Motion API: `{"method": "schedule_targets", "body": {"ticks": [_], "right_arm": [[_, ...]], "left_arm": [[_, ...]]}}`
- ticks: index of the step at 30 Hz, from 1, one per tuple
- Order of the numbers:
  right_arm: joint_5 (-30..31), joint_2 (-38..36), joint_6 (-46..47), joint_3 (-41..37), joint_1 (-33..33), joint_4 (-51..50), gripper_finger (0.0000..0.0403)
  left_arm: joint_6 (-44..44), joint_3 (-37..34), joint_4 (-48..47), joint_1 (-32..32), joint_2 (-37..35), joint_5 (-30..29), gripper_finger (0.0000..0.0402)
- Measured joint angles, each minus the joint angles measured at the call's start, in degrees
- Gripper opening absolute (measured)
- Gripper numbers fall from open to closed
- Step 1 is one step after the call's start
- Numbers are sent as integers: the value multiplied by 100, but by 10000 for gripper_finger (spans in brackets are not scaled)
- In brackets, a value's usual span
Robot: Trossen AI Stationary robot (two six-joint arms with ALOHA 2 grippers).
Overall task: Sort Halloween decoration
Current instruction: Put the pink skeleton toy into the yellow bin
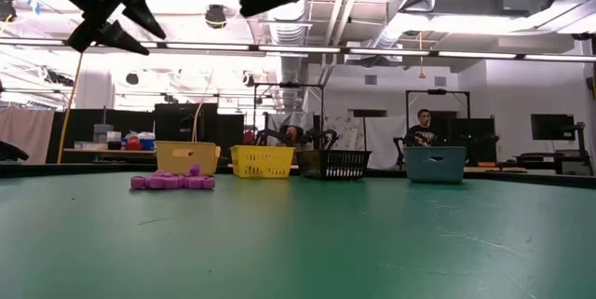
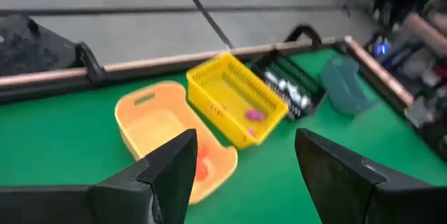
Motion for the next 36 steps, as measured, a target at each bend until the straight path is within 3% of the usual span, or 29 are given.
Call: {"method": "schedule_targets", "body": {"ticks": [5,8,11,15,17,20,22,27,36], "right_arm": [[-1959,-85,-79,-417,-458,-20,148],[-2583,-434,395,-1307,-727,541,148],[-2512,-1229,825,-2576,-856,1972,148],[-1525,-2625,1103,-4227,-960,3685,148],[-995,-3121,1009,-4916,-976,4388,148],[-779,-3502,812,-5647,-965,5462,148],[-781,-3504,517,-5875,-959,5895,148],[-772,-3242,-398,-5903,-902,5923,148],[-610,-2624,-999,-5552,-687,6723,148]], "left_arm": [[-477,0,430,0,-7,-107,232],[-393,0,868,-1,4,113,232],[339,0,1487,1,4,822,232],[1097,0,2423,-2,4,1728,232],[1320,0,2776,-2,2,1947,232],[1432,0,3041,-2,2,1971,232],[1413,0,3045,-2,2,1864,231],[1179,0,3014,-2,3,1799,232],[-89,0,2949,-2,70,1515,232]]}}
